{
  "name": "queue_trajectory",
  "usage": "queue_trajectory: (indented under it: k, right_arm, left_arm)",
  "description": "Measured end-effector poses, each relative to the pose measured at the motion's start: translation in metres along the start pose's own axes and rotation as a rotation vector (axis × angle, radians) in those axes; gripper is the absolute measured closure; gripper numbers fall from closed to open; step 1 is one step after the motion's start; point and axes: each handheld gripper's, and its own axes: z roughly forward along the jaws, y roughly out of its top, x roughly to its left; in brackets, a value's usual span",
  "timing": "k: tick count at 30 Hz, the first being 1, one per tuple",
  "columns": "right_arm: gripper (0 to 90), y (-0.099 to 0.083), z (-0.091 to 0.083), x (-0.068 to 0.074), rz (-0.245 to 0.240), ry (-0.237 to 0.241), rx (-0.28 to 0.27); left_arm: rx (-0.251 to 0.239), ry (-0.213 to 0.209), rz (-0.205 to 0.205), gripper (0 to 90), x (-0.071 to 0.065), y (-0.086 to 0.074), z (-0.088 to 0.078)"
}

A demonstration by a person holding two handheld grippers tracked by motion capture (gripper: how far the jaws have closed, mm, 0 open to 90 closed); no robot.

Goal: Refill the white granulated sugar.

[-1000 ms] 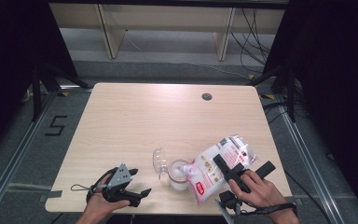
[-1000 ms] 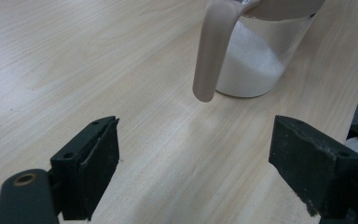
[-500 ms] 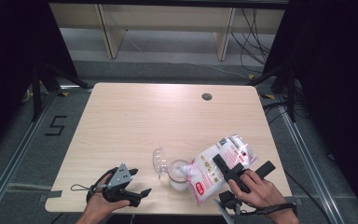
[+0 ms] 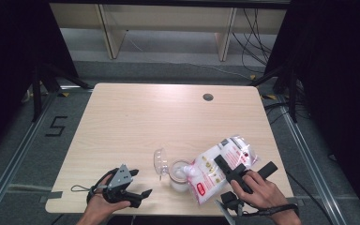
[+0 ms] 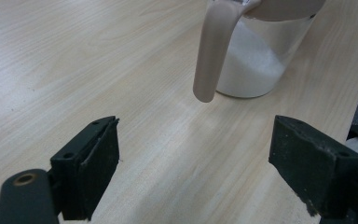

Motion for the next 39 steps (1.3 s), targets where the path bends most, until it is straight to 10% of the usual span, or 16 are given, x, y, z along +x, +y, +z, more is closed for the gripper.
queue_trajectory:
  k: [39]
  right_arm:
    - [78.1, -0.004, -0.0013, 0.0002, 0.029, 0.0, 0.0]
  left_arm:
    - [-0.006, -0.001, -0.008, 15.6, -0.0006, -0.0002, 0.0005]
